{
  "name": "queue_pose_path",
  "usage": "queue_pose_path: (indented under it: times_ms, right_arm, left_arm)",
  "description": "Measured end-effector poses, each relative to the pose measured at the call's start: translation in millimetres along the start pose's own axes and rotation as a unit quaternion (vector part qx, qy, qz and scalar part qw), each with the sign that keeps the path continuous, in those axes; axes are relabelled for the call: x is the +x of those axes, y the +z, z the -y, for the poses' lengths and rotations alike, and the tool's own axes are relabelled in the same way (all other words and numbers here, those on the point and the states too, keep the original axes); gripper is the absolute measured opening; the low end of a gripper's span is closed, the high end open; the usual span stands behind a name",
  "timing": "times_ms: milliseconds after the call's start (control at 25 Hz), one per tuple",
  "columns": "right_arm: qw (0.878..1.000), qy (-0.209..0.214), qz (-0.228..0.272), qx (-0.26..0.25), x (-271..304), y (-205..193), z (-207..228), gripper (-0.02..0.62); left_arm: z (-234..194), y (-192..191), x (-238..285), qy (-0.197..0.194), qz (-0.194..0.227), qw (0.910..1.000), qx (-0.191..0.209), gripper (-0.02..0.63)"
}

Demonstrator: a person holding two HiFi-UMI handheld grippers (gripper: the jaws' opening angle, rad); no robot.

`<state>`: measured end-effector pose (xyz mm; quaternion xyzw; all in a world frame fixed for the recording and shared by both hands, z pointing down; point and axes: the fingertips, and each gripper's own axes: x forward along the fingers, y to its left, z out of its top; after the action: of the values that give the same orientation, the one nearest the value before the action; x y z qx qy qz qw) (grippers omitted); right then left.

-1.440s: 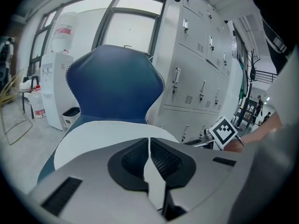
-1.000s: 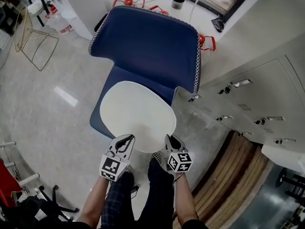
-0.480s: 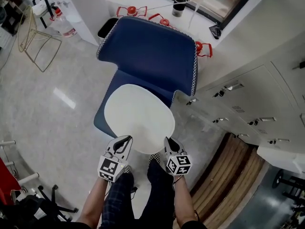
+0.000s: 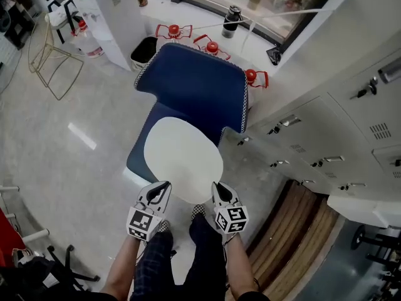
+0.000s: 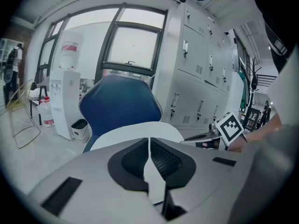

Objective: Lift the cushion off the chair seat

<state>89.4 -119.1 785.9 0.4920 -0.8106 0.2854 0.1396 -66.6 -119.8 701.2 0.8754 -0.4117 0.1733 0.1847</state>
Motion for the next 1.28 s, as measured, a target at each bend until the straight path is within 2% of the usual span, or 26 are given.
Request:
queue_pose_path:
  times_ms: [560, 960, 1280]
  right_arm:
    - [0.998, 0.006, 0.006, -0.069, -65, 80, -58, 0.040]
    - [0.995, -0.010, 0.025, -0.093, -128, 135, -95, 0.038]
    - [0.993, -0.032, 0.061, -0.100, -191, 189, -127, 0.038]
  left_arm:
    - [26, 86, -69, 0.002, 0.030, 0.9994, 0.020, 0.028]
    - [45, 141, -123, -0.006, 0.050, 0.9984, 0.026, 0.028]
    - [63, 190, -173, -0.017, 0.073, 0.9962, 0.046, 0.028]
